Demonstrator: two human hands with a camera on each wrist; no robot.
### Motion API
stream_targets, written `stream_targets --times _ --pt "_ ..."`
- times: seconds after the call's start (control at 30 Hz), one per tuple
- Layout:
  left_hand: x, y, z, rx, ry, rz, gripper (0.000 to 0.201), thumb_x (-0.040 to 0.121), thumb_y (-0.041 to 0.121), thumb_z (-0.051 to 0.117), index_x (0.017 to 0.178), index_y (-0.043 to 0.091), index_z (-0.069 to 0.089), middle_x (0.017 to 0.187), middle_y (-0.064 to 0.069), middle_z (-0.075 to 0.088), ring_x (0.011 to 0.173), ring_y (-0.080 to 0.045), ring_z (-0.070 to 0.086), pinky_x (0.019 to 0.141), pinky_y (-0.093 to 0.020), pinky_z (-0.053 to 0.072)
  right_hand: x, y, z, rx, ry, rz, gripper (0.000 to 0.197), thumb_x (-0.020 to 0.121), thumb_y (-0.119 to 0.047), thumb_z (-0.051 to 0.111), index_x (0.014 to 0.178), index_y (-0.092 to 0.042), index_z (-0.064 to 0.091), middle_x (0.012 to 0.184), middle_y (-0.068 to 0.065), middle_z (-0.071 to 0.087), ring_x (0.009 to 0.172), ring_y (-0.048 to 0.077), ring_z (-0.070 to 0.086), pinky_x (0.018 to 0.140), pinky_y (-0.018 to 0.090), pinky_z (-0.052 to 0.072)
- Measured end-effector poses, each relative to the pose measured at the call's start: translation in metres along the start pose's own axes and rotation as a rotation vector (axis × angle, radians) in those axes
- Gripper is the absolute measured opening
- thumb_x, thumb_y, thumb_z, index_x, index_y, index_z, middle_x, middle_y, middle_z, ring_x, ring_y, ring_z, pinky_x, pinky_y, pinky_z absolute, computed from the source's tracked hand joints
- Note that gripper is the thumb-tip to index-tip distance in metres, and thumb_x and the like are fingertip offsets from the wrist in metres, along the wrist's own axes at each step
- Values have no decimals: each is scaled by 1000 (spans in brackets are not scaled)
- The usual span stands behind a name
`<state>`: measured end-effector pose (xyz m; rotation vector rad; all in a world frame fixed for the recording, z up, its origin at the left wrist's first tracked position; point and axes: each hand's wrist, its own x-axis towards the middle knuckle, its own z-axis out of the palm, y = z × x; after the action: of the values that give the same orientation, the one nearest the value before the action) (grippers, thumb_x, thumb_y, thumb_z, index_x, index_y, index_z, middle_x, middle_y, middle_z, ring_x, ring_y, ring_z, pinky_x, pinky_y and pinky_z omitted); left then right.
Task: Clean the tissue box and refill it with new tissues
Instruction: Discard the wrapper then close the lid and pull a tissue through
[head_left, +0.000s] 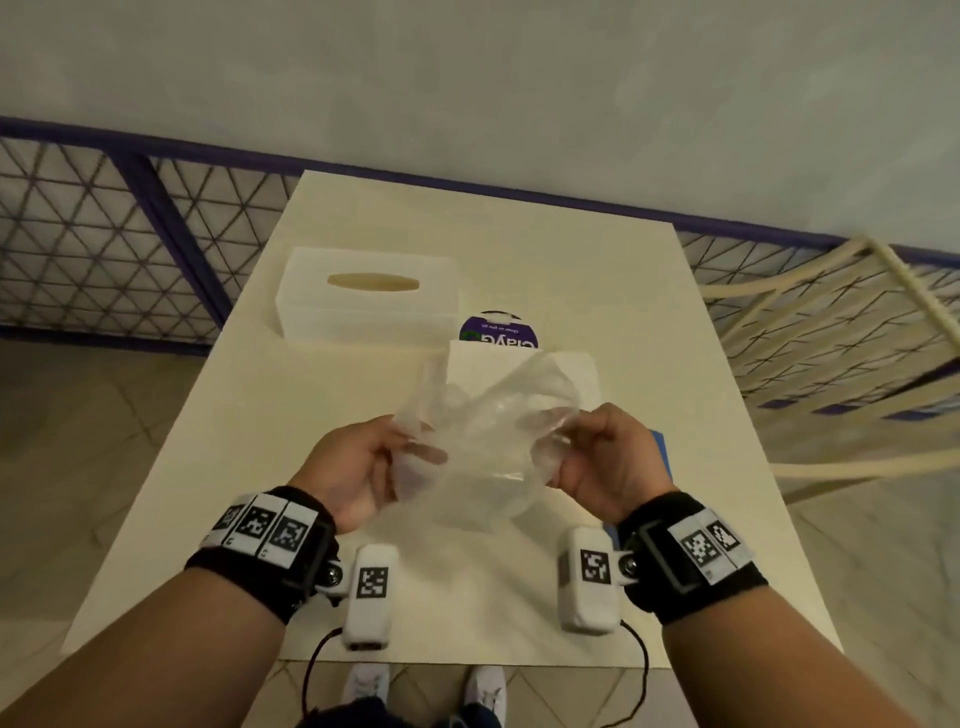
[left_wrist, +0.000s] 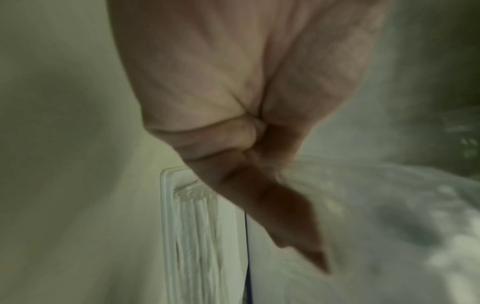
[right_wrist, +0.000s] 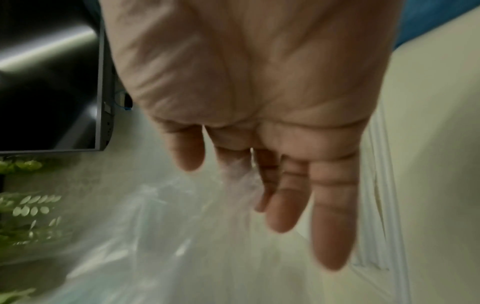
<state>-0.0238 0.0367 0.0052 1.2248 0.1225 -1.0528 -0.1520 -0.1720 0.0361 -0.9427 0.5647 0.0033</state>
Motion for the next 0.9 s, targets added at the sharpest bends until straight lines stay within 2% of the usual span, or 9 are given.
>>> stream_targets --times 0.1,0.17,0.23,0.3,0.37,0.5,0.63,0.73,0.9 --pt "0 0 9 83 -85 -86 58 96 43 30 83 8 75 90 -14 73 60 -30 65 59 -34 47 -6 -2 -7 -99 135 53 56 87 -59 45 79 -8 69 92 9 64 73 30 60 70 43 54" --pt "2 -1 15 162 -86 -102 62 95 56 29 92 10 71 91 -9 72 62 -30 66 54 -34 51 -8 1 -7 -264 183 57 45 84 -56 57 90 -13 67 87 4 65 76 24 65 68 42 55" --pt "3 -3 23 269 -91 -90 41 94 46 46 104 12 66 97 -8 69 68 -31 65 52 -35 53 -11 6 -6 -440 149 36 24 78 -26 72 96 -16 61 94 5 62 71 20 65 58 34 54" --pt "5 -6 26 332 -89 -65 22 92 24 58 113 15 59 106 -11 64 73 -30 64 50 -34 54 -11 9 -9 -545 144 -28 34 78 2 66 102 -20 57 103 3 53 65 17 60 52 28 50" --pt "7 -8 26 321 -78 -12 35 89 -2 57 117 19 53 115 -10 61 73 -26 63 51 -31 54 -12 10 -12 -559 146 -127 43 79 12 58 104 -23 59 106 2 53 66 16 57 57 26 50" --pt "5 -7 28 271 -23 80 31 86 -16 49 95 11 62 106 -15 63 70 -21 66 55 -26 54 -9 10 -16 -411 187 -104 25 81 1 56 82 -16 73 101 7 65 83 25 57 74 38 45" --pt "3 -10 33 307 -11 76 12 91 13 60 100 11 68 94 -7 66 64 -18 66 64 -37 59 -6 10 -13 -290 220 79 32 82 -46 66 89 -15 67 89 1 69 75 19 63 67 34 45" --pt "4 -14 33 344 -63 92 29 79 12 73 106 19 65 110 -1 63 73 -17 68 63 -36 57 -10 19 -6 -527 214 22 45 70 -23 83 105 -19 55 108 11 63 75 23 66 58 35 56" --pt "7 -22 34 441 -58 155 50 73 -2 76 109 27 60 127 -2 56 79 -24 64 63 -26 55 -12 24 -10 -792 128 -132 68 69 5 74 118 -33 46 125 11 49 72 15 55 67 28 57"
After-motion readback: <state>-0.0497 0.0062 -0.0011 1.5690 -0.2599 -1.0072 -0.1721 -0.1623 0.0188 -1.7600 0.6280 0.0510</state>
